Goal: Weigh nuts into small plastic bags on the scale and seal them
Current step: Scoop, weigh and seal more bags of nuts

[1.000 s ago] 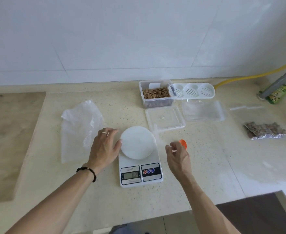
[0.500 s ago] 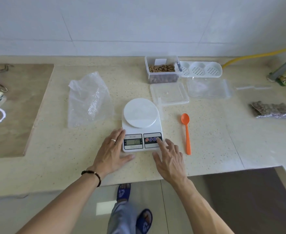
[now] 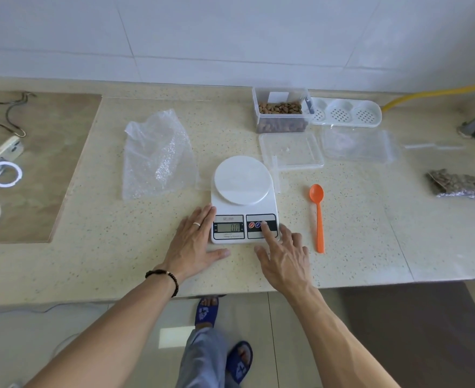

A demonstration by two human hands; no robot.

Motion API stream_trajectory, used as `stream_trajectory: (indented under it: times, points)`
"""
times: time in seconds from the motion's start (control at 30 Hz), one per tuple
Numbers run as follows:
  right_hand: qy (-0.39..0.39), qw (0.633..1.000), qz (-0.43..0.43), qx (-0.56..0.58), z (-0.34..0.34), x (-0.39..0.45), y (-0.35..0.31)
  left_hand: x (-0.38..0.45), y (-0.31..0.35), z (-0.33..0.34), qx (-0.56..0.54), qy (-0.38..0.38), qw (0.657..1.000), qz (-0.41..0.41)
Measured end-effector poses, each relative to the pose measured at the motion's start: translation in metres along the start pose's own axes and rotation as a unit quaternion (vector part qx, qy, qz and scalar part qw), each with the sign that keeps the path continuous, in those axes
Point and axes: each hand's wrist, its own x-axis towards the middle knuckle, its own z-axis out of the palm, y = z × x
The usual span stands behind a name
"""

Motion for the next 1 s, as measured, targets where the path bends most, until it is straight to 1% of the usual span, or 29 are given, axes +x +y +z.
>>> stream_trajectory:
  times: [0.2,0.53,0.63,0.7,0.77,0.87,0.93,1.0]
  points:
    - [0.014,1.0,0.008,0.011,0.001,0.002,-0.002,0.0,-0.001,0.002,-0.008,0.001,1.0,0.0]
    - [-0.012,1.0,0.005,0.018,0.0,-0.002,0.0,-0.002,0.007,-0.004,-0.013,-0.006,1.0,-0.007]
    - [-0.023,0.999,-0.002,0.047,-0.008,-0.003,0.003,-0.004,0.013,-0.01,-0.01,-0.014,1.0,-0.002]
    - [-0.024,0.996,0.0,0.09,-0.016,-0.001,0.006,-0.005,0.017,-0.016,0.003,-0.005,1.0,0.012]
    - [-0.006,0.989,0.019,0.146,-0.024,0.003,0.01,-0.002,0.023,-0.024,0.021,0.024,0.999,0.036]
    - [0.065,0.975,0.081,0.199,-0.037,0.011,0.022,0.017,0.037,-0.04,0.04,0.062,0.993,0.09]
    - [0.099,0.961,0.136,0.218,-0.045,0.017,0.036,0.037,0.048,-0.047,0.052,0.066,0.989,0.123]
    - [0.124,0.94,0.198,0.248,-0.052,0.021,0.053,0.058,0.059,-0.052,0.062,0.059,0.985,0.147]
